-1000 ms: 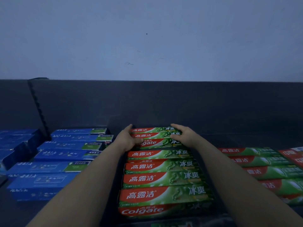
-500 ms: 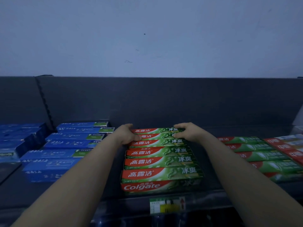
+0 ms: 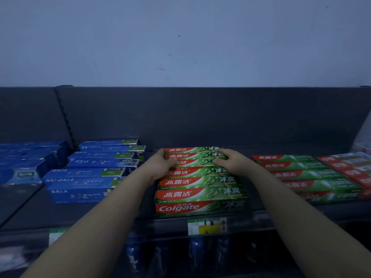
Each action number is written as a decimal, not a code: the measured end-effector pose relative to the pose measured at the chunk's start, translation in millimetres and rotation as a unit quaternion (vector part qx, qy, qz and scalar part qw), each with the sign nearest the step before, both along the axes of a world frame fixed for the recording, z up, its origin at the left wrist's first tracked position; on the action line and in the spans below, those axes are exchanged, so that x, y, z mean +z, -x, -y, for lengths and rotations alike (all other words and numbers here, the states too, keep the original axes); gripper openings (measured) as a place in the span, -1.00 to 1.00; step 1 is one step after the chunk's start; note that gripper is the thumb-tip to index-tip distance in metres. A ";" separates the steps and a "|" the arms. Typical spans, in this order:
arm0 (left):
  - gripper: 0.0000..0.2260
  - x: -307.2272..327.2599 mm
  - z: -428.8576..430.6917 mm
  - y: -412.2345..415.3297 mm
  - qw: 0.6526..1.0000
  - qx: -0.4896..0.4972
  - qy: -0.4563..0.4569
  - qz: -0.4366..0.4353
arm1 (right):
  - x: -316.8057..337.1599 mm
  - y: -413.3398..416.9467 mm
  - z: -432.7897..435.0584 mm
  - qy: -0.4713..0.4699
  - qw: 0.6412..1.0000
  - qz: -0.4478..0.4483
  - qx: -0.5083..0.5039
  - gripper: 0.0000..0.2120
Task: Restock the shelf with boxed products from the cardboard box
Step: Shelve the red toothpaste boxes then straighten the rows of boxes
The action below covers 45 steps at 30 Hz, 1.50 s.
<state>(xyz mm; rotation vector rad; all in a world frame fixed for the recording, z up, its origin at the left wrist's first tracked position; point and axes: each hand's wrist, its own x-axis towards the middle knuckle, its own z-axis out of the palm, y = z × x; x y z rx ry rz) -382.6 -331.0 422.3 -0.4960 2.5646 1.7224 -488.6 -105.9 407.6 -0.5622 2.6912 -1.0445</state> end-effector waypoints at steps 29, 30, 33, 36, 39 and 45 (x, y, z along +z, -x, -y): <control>-0.43 -27.3 -21.0 -74.0 0.997 -0.011 -0.034 -0.063 | -10.1 -83.8 -26.8 -0.034 0.999 -0.021 0.022 -0.44; -0.44 -28.7 -23.3 -74.2 0.997 -0.004 -0.048 -0.065 | -11.1 -85.3 -26.9 -0.034 0.999 -0.021 0.020 -0.45; -0.46 -29.2 -31.3 -76.5 0.995 0.011 -0.067 -0.078 | -13.2 -88.7 -25.9 -0.021 1.000 -0.017 0.015 -0.46; -0.46 -29.2 -33.2 -79.0 0.994 0.016 -0.077 -0.081 | -13.3 -90.3 -25.1 -0.025 0.999 -0.019 0.015 -0.45; -0.45 -28.2 -32.9 -80.3 0.993 0.019 -0.083 -0.080 | -13.1 -90.3 -24.8 -0.033 0.999 -0.018 0.012 -0.45; -0.43 -26.9 -32.8 -81.3 0.993 0.014 -0.083 -0.084 | -10.5 -90.9 -24.7 -0.034 0.999 -0.010 0.016 -0.45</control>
